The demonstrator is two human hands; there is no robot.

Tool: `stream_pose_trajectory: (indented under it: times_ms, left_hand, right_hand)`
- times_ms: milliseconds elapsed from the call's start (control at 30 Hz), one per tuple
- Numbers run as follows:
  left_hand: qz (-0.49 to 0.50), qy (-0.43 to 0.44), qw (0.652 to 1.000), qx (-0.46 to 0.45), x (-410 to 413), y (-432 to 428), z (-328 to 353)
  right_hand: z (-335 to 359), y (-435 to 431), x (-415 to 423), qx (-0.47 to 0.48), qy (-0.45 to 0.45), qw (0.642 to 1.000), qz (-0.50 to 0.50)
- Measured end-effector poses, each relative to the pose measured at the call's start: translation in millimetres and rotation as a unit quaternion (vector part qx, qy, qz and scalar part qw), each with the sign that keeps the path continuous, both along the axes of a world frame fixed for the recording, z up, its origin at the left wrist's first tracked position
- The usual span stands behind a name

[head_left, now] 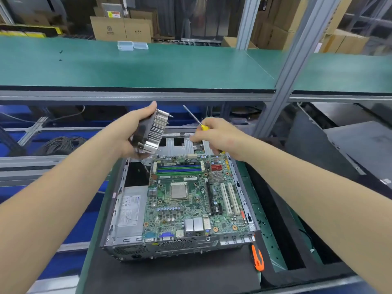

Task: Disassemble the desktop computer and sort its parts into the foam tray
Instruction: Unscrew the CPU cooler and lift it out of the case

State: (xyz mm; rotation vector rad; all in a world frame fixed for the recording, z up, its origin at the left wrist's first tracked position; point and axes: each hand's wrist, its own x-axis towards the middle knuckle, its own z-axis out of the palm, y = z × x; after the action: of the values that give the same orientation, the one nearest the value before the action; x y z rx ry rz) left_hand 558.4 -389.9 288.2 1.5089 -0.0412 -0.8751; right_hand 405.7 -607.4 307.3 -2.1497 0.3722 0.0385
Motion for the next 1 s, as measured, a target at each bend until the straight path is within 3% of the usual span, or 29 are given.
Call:
stream_pose_trajectory:
  times_ms: [67, 200, 267, 500, 600, 800, 1000]
  left_hand:
    - [-0.002, 0.011, 1.0, -0.019, -7.0, -14.4, 8.5]
    - [-0.023, 0.047, 0.997, -0.049, -33.1, -58.7, 27.6]
    - [-0.032, 0.056, 0.996, -0.057, -49.3, -85.3, 34.7]
    - [-0.12, 0.156, 0.979, -0.061, -127.7, -199.0, 17.8]
    - [-0.125, 0.192, 0.973, -0.038, -167.2, -245.5, -8.2]
    - [-0.112, 0.241, 0.964, -0.014, -246.2, -324.9, -81.4]
    - [-0.077, 0.127, 0.988, 0.05, -275.8, -374.7, -142.7]
  right_hand:
    - [13.8, 10.8, 1.8, -0.029, -0.055, 0.998, 0.016]
    - [46.7, 6.8, -10.0, -0.253, -0.112, 0.96, 0.038]
    - [58.6, -10.1, -25.0, -0.319, -0.119, 0.94, 0.03]
    - [63.6, -89.3, -92.6, -0.479, 0.033, 0.876, 0.04]
    - [39.6, -129.8, -122.8, -0.482, 0.103, 0.87, 0.032]
    - [-44.6, -206.3, -173.8, -0.41, 0.203, 0.889, 0.01]
    - [-112.0, -262.5, -194.2, -0.378, 0.197, 0.904, -0.006]
